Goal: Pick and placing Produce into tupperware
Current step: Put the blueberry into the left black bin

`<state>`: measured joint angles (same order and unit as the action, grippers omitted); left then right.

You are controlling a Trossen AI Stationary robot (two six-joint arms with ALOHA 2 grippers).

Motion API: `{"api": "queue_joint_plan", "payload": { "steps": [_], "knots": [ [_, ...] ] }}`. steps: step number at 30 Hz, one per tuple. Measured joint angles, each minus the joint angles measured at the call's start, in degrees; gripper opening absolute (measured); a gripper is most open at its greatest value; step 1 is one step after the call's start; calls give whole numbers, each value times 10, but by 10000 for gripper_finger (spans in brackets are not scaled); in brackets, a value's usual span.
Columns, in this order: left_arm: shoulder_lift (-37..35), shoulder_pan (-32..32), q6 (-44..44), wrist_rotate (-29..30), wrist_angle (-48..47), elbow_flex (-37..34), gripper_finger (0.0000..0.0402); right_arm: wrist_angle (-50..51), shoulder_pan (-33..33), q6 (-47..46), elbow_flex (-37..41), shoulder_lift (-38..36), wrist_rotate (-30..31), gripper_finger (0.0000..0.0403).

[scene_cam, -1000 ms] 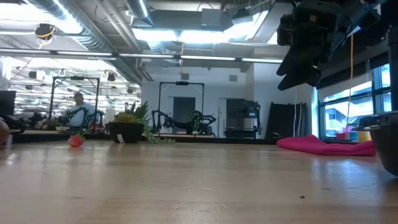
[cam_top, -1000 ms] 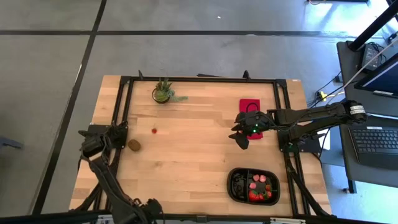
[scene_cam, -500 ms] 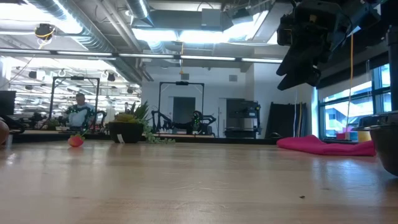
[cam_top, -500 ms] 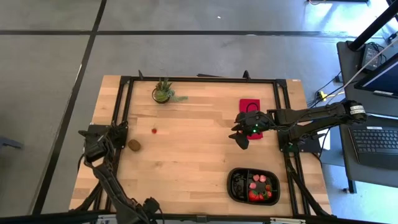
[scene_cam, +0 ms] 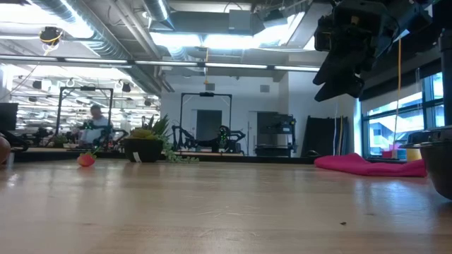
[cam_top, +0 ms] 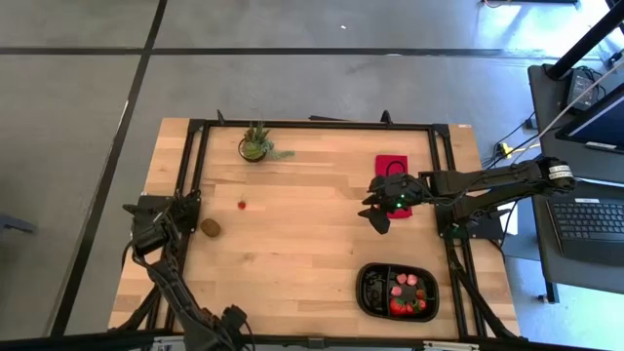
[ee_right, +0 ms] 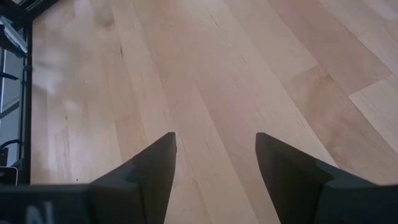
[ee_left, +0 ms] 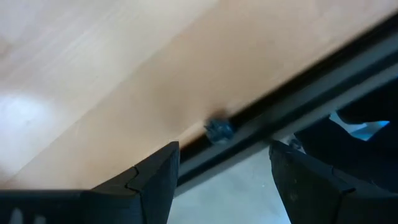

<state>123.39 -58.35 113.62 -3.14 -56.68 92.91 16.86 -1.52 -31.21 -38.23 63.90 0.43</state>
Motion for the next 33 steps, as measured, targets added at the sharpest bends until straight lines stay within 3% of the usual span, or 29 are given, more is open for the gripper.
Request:
{"api": "queue_joint_plan", "payload": {
  "steps": [13, 33],
  "knots": [
    [-3, 1, -46, 30, 29, -35, 238, -9, 0, 0, 0, 0, 0, 222],
    [-2, 4, -48, 19, 32, -36, 238, -9, 0, 0, 0, 0, 0, 222]
  ]
}}
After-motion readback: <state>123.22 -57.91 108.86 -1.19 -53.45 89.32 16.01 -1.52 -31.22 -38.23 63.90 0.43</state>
